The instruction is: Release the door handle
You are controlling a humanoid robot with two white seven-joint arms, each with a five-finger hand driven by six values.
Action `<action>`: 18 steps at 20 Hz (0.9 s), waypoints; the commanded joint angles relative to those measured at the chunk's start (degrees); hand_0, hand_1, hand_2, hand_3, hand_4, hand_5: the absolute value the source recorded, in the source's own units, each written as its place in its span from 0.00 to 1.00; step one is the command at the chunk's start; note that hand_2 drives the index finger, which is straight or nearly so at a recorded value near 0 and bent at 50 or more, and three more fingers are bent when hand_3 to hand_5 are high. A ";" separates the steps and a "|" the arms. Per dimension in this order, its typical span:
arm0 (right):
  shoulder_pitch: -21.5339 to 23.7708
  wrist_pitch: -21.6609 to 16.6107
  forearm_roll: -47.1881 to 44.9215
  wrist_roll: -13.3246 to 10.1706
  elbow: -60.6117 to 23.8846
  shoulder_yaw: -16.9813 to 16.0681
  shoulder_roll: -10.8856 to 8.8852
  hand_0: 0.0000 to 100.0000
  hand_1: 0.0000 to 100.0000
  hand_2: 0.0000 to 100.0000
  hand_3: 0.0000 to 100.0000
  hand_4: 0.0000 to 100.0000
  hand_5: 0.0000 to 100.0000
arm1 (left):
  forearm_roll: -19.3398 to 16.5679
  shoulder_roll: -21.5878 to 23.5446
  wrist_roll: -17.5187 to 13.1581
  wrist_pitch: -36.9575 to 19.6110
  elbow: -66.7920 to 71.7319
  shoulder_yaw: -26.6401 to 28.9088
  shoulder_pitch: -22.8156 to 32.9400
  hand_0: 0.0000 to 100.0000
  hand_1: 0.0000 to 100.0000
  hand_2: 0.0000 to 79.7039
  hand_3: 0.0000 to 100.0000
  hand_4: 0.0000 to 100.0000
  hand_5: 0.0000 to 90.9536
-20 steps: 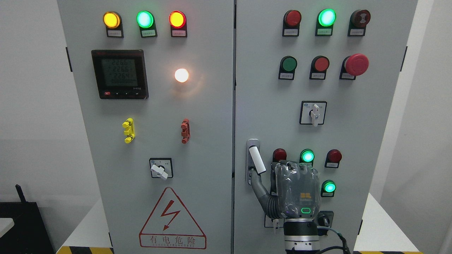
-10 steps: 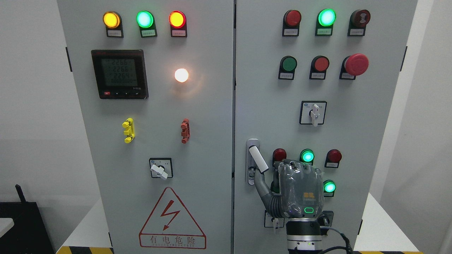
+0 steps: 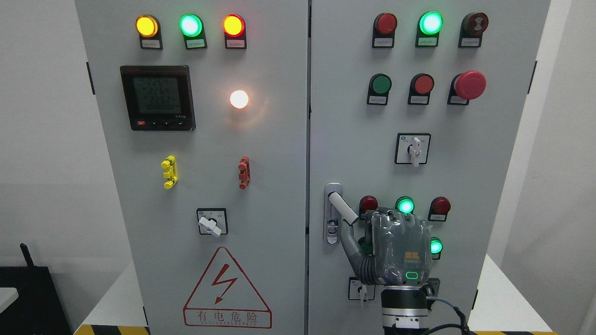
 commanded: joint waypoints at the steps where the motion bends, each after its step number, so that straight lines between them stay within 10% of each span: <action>1: -0.18 -0.04 -0.03 -0.02 -0.29 -0.46 0.03 0.51 0.45 1.00 1.00 1.00 0.98 | -1.58 0.00 0.01 -0.03 1.32 0.06 -0.88 0.12 0.39 0.00 0.00 0.00 0.00; 18: -1.59 -0.30 -0.12 -0.02 -0.29 -1.25 0.03 0.50 0.44 1.00 1.00 1.00 0.98 | -1.67 0.00 0.01 -0.03 1.41 0.06 -0.88 0.12 0.39 0.00 0.00 0.00 0.00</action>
